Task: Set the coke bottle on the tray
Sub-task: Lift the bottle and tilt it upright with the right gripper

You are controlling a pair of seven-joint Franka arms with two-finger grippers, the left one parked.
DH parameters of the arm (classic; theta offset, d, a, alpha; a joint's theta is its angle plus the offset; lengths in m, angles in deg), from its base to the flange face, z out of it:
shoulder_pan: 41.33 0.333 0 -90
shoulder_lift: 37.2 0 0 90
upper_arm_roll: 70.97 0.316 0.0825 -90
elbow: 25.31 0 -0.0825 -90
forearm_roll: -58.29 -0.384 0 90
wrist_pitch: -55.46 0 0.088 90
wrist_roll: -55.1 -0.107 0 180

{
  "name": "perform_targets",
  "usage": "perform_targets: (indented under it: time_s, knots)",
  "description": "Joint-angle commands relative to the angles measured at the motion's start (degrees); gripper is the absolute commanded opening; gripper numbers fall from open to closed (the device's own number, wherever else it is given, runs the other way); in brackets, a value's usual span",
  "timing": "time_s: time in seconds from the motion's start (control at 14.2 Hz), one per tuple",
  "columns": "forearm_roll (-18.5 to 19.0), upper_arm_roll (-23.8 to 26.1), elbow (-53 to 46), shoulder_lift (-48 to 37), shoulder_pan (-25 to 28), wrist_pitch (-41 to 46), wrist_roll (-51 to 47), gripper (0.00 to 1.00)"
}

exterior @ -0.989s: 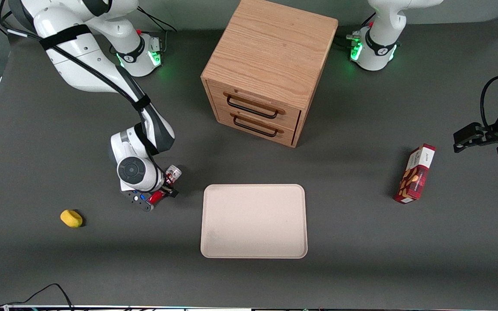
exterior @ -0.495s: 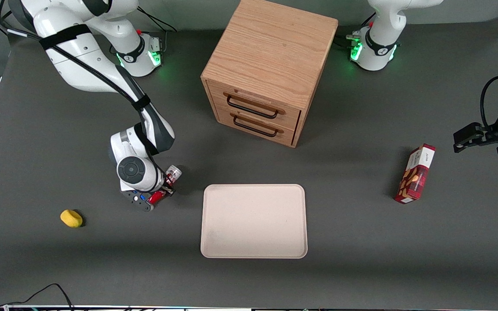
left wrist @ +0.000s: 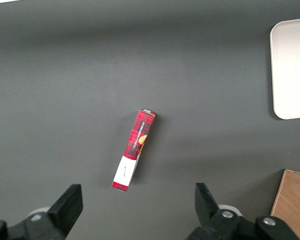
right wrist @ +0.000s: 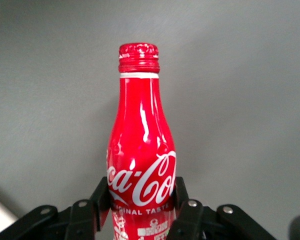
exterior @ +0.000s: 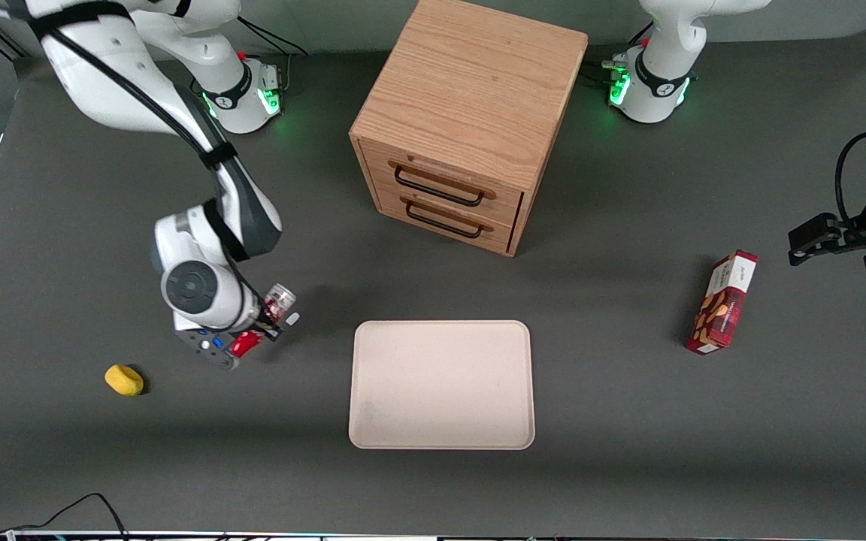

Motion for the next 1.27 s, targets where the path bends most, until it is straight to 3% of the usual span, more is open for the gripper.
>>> perform_targets:
  time_s: [0.0,0.21,0.78,1.2]
  knots:
    - [-1.2,1.2,-7.6,-3.9,-1.2,12.6,6.0,0.0]
    - [-4.0,1.0,-20.7,-2.6,-2.0,25.3,12.8,0.0]
    - [-5.2,0.6,-33.8,1.7,-2.2,34.2,18.7,0.0]
    - [-6.4,1.2,-40.8,9.0,1.4,34.3,17.7,0.0]
